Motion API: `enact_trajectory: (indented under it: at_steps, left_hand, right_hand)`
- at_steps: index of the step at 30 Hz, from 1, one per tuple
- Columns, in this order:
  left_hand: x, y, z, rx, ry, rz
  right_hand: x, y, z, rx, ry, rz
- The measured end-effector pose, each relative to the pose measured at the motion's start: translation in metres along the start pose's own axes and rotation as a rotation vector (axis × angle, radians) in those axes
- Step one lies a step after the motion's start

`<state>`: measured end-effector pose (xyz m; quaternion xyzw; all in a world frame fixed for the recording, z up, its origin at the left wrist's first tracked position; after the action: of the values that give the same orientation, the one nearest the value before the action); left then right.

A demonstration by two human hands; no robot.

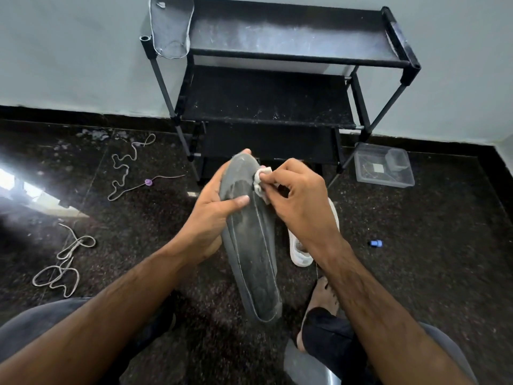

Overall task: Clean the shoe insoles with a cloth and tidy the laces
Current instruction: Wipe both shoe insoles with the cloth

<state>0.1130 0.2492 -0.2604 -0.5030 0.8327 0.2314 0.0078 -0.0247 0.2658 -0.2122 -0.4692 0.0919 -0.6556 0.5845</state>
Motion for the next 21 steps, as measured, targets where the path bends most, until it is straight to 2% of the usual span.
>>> enact_trajectory:
  at_steps: [3,7,10,14,17,21]
  left_hand:
    - [0.002,-0.012,0.004,-0.064,-0.031,-0.041]
    - [-0.001,0.003,0.017,-0.039,-0.119,0.039]
    - [-0.002,0.007,0.017,-0.038,-0.113,0.048]
    - [0.001,-0.008,0.006,-0.174,-0.086,-0.094]
    - [0.002,-0.013,0.004,-0.215,-0.078,-0.133]
    - [0.0,0.001,0.022,-0.166,-0.149,-0.047]
  right_hand:
    - [-0.005,0.007,-0.004,0.024,0.023,0.067]
    - [-0.003,-0.004,0.002,0.021,0.005,-0.022]
    - [0.0,-0.007,0.006,0.048,-0.011,-0.042]
    - [-0.003,0.006,0.003,0.082,0.011,0.068]
    - [-0.005,0.01,0.002,0.084,0.005,0.107]
    - [-0.006,0.008,0.009,0.076,-0.039,0.076]
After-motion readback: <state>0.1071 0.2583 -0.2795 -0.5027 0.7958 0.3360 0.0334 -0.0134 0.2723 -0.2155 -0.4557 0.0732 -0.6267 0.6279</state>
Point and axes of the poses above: each hand's wrist, its own x-axis towards the middle knuckle, its own y-axis out of the palm, z = x × y, the point moved 7 cm from there along x, towards the middle knuckle, and after that the axes turned 9 degrees about -y, right-handed, at the moved point
